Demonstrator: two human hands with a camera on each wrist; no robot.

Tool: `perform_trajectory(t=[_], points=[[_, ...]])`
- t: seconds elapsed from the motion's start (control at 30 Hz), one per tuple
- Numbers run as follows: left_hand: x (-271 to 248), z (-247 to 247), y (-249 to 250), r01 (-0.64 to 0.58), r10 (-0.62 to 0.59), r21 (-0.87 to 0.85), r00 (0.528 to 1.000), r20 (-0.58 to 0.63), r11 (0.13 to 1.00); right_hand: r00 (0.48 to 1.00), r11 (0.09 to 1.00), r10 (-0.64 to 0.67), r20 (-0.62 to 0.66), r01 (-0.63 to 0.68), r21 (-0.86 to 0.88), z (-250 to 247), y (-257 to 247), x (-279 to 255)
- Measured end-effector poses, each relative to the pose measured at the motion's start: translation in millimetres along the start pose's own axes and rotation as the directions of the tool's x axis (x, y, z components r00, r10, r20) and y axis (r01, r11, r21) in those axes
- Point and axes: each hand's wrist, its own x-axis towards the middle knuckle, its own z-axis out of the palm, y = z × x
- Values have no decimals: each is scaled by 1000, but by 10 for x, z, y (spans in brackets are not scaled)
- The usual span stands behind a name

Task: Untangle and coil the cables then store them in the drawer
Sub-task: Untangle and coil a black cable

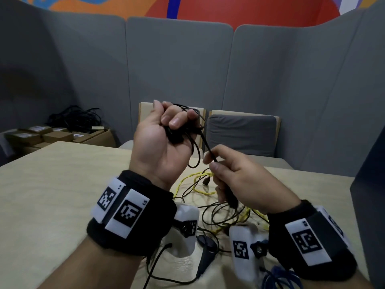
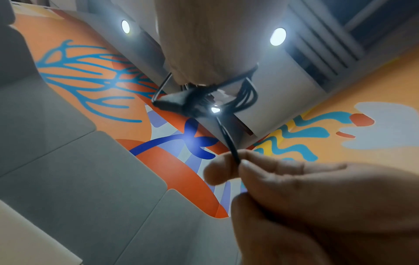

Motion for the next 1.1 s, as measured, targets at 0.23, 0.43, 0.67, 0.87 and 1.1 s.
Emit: perform_trajectory(t=[0.23,0.43,0.67,0.87,1.1], points=[[-14,44,4,-102,101,21,994,36,995,995,959,-54,84,75,-275,70,-131,-56],[-17,41,-6,-102,102,-2,995,12,995,969,931,-180,-170,112,-348,191,-214,-65],[-41,57,36,-8,10,-62,1000,27,998,996,887,-49,-68,12,-462,92,-76,-38],[-74,-54,25,405,-426,135,872,241,904,999,831,-8,-42,30,555,-21,-90,-23],[-68,-107,-37,435,-493,258,836,240,863,988,699,-30,-148,127,704,-246,-150,-72]])
